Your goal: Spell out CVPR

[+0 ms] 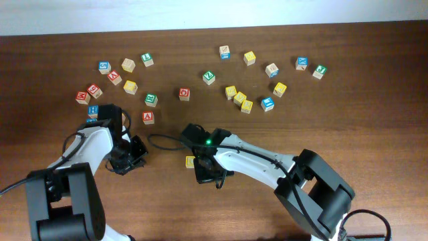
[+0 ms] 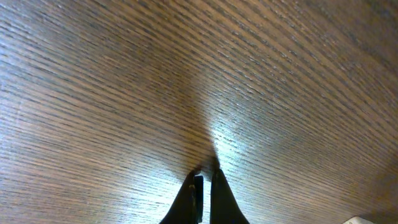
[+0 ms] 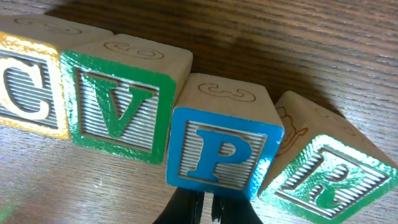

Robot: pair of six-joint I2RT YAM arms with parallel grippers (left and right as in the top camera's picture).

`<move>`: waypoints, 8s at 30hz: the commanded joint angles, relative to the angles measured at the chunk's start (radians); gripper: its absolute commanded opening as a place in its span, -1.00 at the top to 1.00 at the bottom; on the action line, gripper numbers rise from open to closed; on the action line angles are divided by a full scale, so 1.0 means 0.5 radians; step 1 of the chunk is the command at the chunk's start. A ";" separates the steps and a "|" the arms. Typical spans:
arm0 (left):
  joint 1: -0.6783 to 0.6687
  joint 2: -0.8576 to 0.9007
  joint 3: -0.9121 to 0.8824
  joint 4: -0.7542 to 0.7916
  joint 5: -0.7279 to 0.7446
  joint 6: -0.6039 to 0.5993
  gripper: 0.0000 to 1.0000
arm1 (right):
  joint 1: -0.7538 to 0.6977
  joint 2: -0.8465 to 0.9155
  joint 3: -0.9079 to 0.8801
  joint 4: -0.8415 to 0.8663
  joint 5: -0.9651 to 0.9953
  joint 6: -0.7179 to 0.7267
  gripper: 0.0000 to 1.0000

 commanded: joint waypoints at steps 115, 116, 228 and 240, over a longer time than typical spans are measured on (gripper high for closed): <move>-0.804 0.026 0.011 0.164 0.116 -0.175 1.00 | -0.531 -0.244 -0.338 0.198 -0.440 -0.248 0.92; -0.804 0.026 0.011 0.163 0.116 -0.176 1.00 | -0.531 -0.244 -0.338 0.199 -0.439 -0.256 0.92; -0.526 -1.052 0.602 -0.960 -0.530 -0.139 -0.98 | -1.640 -3.919 -2.557 1.604 0.330 -1.038 -0.97; -0.526 -1.052 0.602 -0.960 -0.530 -0.139 -0.98 | -1.713 -3.919 -2.557 1.514 0.292 -1.299 -0.97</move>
